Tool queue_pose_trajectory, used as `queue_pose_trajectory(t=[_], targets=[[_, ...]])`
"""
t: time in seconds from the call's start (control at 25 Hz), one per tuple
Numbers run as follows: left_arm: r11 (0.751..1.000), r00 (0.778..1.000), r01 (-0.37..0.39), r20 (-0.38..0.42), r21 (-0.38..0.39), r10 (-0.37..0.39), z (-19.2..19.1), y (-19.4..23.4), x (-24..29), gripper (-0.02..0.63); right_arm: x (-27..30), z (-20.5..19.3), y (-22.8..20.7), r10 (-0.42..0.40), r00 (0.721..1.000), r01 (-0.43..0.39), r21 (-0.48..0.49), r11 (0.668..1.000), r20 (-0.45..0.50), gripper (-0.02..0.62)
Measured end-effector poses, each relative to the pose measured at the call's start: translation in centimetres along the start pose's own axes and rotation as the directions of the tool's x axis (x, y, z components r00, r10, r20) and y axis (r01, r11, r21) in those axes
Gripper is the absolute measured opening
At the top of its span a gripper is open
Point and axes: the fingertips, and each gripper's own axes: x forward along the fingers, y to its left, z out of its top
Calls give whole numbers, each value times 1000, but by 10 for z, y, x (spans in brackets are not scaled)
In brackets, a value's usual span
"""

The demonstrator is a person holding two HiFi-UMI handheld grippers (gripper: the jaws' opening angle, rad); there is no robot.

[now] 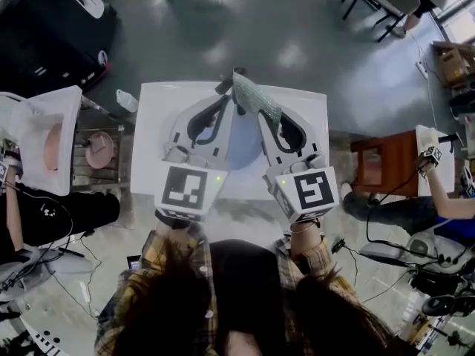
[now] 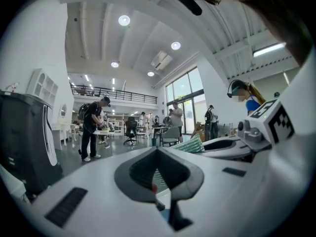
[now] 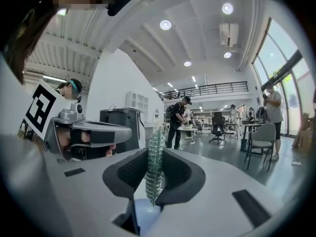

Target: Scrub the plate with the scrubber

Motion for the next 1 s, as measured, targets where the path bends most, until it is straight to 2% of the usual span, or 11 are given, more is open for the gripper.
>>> queue_pose_trajectory(t=[0.24,0.36,0.72,1.0], targets=[[997,997,-69,-46,-28,68,-16,20,-3,14,23,-7,9,66,998,-65,11,998,-16,97],[999,998,-52,-46,3,52,-22,23,-1,14,27,-12,11,82,996,-82,19,996,-17,97],[997,996,-61,-74,-37,58,-41,29,-1,14,30,-36,19,86,994,-84,39,996,-66,97],[996,994,-55,-103,-64,48,-72,31,-4,14,30,-65,25,101,988,-95,61,994,-117,97]])
